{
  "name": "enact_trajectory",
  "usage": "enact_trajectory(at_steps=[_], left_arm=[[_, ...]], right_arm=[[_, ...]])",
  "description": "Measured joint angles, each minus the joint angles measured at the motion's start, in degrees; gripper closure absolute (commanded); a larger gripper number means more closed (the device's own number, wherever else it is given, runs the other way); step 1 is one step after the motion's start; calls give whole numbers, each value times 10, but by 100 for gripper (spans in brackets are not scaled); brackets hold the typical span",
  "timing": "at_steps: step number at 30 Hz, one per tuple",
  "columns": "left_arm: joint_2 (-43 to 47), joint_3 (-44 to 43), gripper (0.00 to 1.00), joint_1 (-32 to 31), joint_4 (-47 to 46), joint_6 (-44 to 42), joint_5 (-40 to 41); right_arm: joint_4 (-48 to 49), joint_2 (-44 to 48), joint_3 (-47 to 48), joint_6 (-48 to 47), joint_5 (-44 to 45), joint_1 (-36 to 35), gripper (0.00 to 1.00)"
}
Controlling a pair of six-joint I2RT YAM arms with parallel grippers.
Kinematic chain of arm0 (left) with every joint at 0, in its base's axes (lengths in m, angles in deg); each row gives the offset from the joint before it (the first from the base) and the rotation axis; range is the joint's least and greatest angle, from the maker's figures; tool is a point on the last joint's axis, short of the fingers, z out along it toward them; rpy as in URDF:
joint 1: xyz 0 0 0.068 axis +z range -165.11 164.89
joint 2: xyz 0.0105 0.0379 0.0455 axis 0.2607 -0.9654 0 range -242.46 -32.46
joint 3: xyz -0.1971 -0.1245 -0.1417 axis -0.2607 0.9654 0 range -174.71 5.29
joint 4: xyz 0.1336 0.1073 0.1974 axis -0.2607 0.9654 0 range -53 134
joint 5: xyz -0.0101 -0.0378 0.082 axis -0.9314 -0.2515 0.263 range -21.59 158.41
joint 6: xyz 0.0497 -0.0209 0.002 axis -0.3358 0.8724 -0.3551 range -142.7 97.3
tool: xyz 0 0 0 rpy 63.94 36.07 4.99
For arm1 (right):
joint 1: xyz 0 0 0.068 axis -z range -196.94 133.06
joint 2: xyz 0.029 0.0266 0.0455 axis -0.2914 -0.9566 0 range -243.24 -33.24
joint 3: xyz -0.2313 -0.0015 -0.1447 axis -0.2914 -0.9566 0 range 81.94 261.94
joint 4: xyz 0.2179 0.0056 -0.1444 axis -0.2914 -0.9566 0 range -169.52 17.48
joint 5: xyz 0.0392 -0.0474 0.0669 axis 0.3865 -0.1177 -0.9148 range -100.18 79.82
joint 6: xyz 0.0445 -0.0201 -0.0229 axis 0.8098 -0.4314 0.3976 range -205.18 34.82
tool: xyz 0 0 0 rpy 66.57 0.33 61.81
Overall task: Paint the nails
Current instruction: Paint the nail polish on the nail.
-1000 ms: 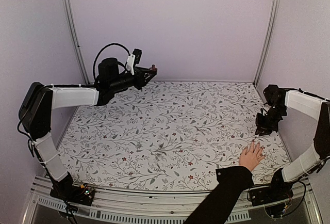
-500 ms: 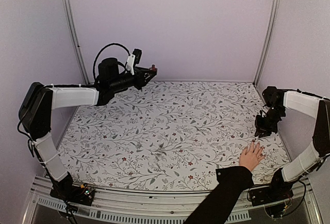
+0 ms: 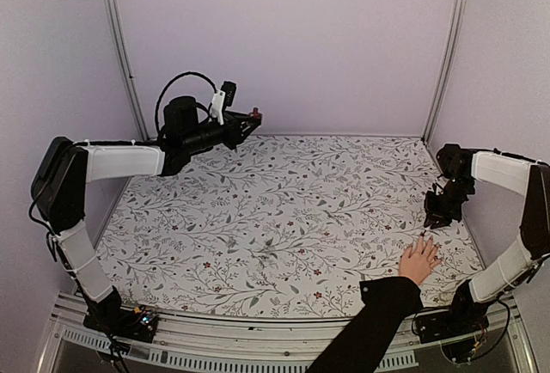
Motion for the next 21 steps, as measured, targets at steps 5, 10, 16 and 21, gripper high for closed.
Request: enact_trajectory(at_steps=[5, 10, 16, 21], left_arm=[[0, 0, 100, 0, 0, 0, 0], [0, 0, 100, 0, 0, 0, 0], [0, 0, 100, 0, 0, 0, 0], [0, 0, 100, 0, 1, 0, 3]], right_arm=[[2, -3, 0, 0, 0, 0, 100], [5, -5, 0, 0, 0, 0, 100], [11, -11, 0, -3, 3, 0, 100], [14, -21, 6, -7, 4, 0, 100]])
